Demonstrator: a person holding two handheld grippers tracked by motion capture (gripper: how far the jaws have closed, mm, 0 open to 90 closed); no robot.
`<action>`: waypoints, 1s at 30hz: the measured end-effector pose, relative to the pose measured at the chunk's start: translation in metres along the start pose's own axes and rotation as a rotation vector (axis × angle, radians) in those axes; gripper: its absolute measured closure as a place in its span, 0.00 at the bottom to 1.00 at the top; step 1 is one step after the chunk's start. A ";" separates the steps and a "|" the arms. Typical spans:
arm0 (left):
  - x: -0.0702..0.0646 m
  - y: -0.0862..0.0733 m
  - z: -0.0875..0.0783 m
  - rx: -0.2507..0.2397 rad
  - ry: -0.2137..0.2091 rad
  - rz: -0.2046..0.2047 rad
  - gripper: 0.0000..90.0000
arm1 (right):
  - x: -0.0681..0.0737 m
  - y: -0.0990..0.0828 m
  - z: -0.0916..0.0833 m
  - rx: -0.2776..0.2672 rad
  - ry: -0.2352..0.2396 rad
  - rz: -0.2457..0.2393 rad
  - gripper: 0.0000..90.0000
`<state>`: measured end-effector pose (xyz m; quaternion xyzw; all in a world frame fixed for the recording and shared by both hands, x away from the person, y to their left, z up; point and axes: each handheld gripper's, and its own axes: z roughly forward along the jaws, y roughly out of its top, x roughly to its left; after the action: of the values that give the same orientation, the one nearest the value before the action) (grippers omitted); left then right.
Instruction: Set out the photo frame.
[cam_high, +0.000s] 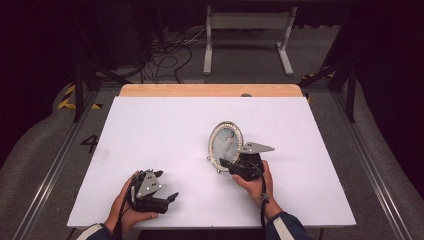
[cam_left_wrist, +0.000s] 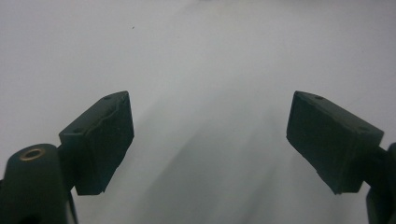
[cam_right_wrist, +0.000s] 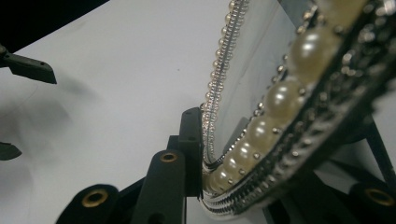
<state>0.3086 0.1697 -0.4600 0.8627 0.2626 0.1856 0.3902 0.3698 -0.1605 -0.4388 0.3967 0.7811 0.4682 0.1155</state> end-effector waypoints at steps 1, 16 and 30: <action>0.001 0.000 0.000 0.003 0.006 -0.001 0.17 | 0.000 0.000 0.000 -0.004 0.001 0.002 0.84; 0.002 0.002 0.003 -0.003 0.055 -0.002 0.18 | 0.003 -0.005 0.011 -0.027 -0.020 0.016 0.85; 0.002 0.006 0.010 0.000 0.039 0.002 0.17 | -0.006 -0.006 0.007 -0.007 0.057 0.026 0.87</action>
<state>0.3174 0.1621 -0.4616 0.8592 0.2693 0.2027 0.3849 0.3738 -0.1619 -0.4485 0.3928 0.7773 0.4834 0.0885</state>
